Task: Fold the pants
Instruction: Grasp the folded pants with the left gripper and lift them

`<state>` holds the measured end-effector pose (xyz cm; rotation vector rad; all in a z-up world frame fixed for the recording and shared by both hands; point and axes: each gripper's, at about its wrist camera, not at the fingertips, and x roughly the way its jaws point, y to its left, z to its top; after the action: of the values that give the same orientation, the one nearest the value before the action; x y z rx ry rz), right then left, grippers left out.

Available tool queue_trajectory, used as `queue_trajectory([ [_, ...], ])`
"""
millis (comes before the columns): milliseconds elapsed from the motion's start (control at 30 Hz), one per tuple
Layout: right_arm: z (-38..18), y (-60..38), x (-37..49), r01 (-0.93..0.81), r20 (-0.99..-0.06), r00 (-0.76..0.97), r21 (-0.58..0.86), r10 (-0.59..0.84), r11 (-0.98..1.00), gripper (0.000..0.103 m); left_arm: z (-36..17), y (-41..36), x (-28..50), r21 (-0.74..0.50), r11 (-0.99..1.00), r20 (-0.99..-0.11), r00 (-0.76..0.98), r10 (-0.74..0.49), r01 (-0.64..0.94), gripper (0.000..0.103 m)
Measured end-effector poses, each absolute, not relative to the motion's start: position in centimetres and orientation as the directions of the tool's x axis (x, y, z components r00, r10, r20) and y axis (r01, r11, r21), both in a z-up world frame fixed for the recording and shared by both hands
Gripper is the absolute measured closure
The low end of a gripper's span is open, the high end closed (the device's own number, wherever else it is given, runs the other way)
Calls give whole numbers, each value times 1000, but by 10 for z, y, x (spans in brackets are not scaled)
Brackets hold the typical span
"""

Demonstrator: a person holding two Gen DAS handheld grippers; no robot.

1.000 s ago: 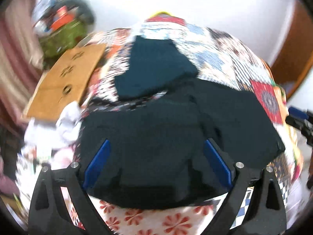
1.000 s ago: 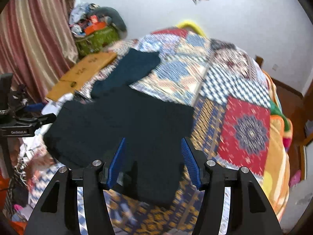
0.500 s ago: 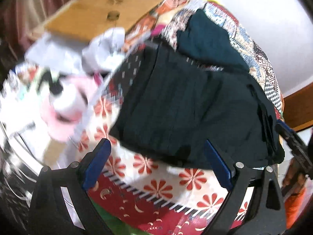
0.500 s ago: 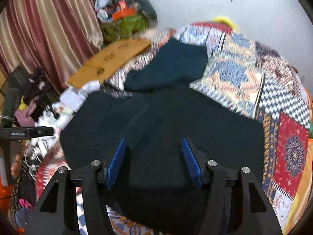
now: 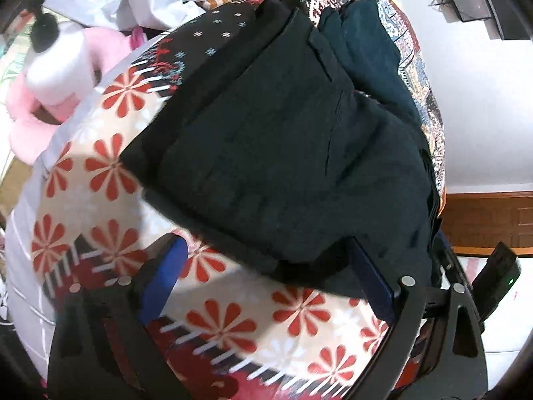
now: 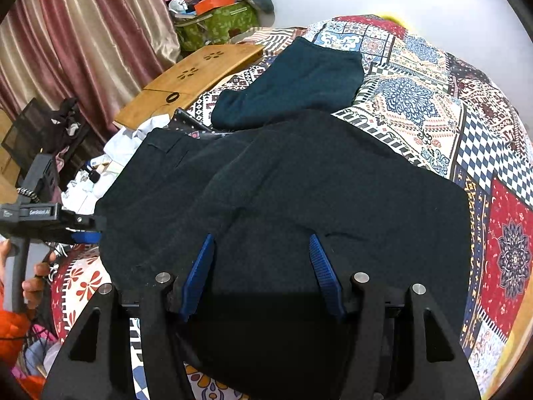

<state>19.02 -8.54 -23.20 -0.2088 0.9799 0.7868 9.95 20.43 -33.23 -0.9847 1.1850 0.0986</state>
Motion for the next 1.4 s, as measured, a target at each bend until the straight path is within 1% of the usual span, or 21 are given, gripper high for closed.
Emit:
queue_trajectory([
  [133, -232, -86, 190, -680, -806, 310, 183, 504, 711, 47, -339, 207, 118, -638, 544, -770, 446, -457, -545, 7],
  [200, -232, -86, 190, -680, -806, 310, 184, 505, 710, 47, -341, 207, 127, -634, 541, -773, 442, -455, -553, 8],
  [267, -232, -86, 191, -679, -804, 309, 186, 507, 710, 47, -340, 207, 136, -601, 558, -799, 430, -420, -572, 23],
  [300, -232, -86, 191, -679, -804, 309, 188, 508, 710, 47, -339, 207, 137, -575, 573, -818, 421, -391, -585, 36],
  [333, -232, -87, 191, -678, -803, 309, 190, 510, 710, 47, -336, 207, 138, -545, 589, -838, 413, -358, -596, 48],
  [367, -233, -87, 191, -678, -802, 308, 192, 512, 710, 47, -334, 207, 138, -528, 601, -848, 412, -334, -599, 52],
  [433, -233, -87, 191, -675, -799, 306, 202, 518, 710, 47, -329, 208, 132, -511, 621, -855, 422, -300, -595, 72],
  [500, -233, -88, 191, -674, -797, 303, 209, 522, 709, 47, -314, 206, 128, -483, 658, -863, 444, -243, -578, 85],
  [600, -232, -89, 191, -673, -796, 302, 212, 525, 709, 47, -289, 199, 128, -426, 729, -865, 477, -155, -536, 87],
  [700, -230, -93, 191, -658, -792, 306, 225, 529, 718, 47, -250, 184, 132, -330, 818, -850, 525, -41, -471, 88],
  [733, -228, -97, 190, -649, -787, 306, 240, 536, 722, 47, -233, 175, 138, -292, 850, -833, 553, -2, -438, 88],
  [867, -213, -120, 186, -617, -747, 346, 275, 567, 738, 47, -180, 147, 150, -208, 921, -765, 642, 56, -329, 88],
  [1000, -200, -163, 184, -552, -714, 425, 283, 557, 784, 47, -132, 116, 159, -177, 960, -675, 737, 41, -216, 88],
  [1100, -200, -194, 185, -489, -717, 467, 278, 517, 827, 47, -101, 87, 164, -141, 981, -610, 792, 20, -133, 88],
  [1167, -208, -215, 187, -438, -731, 481, 279, 485, 855, 47, -84, 61, 171, -130, 990, -568, 823, -26, -58, 88],
  [1267, -232, -234, 193, -364, -771, 456, 293, 443, 884, 47, -74, 25, 184, -108, 994, -544, 835, -83, 28, 89],
  [1333, -251, -238, 196, -348, -800, 405, 313, 443, 883, 47, -72, -2, 190, -86, 991, -542, 830, -130, 99, 89],
  [1400, -256, -240, 193, -347, -780, 418, 337, 465, 876, 47, -77, -24, 197, -73, 985, -551, 817, -169, 155, 89],
])
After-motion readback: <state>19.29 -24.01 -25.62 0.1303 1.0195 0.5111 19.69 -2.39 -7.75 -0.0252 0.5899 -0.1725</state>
